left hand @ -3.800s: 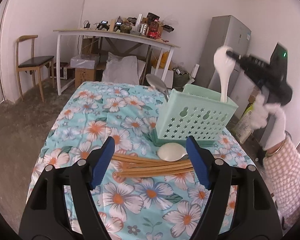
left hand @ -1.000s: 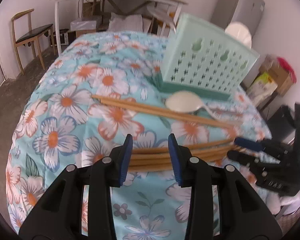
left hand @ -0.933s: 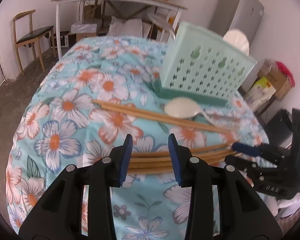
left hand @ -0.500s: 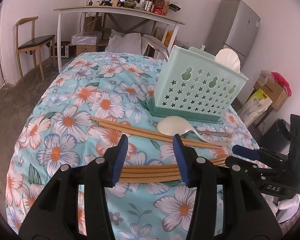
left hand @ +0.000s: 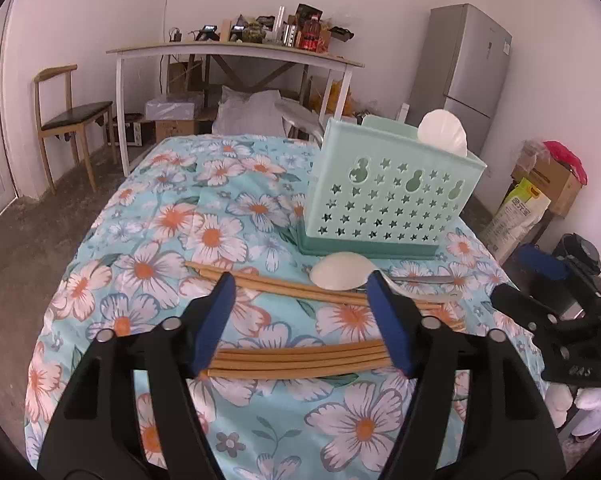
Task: Organize utensils
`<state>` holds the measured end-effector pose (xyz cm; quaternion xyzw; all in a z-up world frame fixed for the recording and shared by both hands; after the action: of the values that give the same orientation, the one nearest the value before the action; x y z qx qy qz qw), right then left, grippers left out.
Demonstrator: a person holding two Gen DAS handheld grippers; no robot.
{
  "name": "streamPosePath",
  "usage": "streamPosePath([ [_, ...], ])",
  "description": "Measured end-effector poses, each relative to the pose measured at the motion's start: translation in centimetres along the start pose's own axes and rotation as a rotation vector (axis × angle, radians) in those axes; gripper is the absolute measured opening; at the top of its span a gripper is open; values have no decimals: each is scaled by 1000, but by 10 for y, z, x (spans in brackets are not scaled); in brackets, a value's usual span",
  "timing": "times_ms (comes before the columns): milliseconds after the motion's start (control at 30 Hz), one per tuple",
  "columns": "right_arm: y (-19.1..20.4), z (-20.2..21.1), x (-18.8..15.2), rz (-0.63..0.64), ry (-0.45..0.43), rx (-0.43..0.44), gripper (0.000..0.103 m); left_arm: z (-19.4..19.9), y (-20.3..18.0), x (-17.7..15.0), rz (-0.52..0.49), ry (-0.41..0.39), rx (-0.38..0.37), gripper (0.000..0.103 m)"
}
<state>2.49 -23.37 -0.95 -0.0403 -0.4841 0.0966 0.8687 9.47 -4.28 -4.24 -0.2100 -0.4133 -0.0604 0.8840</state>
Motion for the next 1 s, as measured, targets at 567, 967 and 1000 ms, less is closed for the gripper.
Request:
streamPosePath([
  [567, -4, 16, 9, 91, -77, -143, 95, 5, 0, 3, -54, -74, 22, 84],
  [967, 10, -17, 17, 172, -2, -63, 65, -2, 5, 0, -61, -51, 21, 84],
  [1000, 11, -21, 17, 185, 11, -54, 63, -3, 6, 0, -64, -48, 24, 84],
])
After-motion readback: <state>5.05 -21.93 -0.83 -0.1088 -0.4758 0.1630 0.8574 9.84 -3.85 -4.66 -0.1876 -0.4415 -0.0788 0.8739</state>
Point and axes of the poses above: each gripper's, at about its wrist camera, not at the fingertips, and z roughly against the way its jaws point, y to its left, x to its top, the point moved 2 cm from there along -z, roughly the way its jaws point, and after that the axes turned 10 degrees about z, right-handed, at the moved point
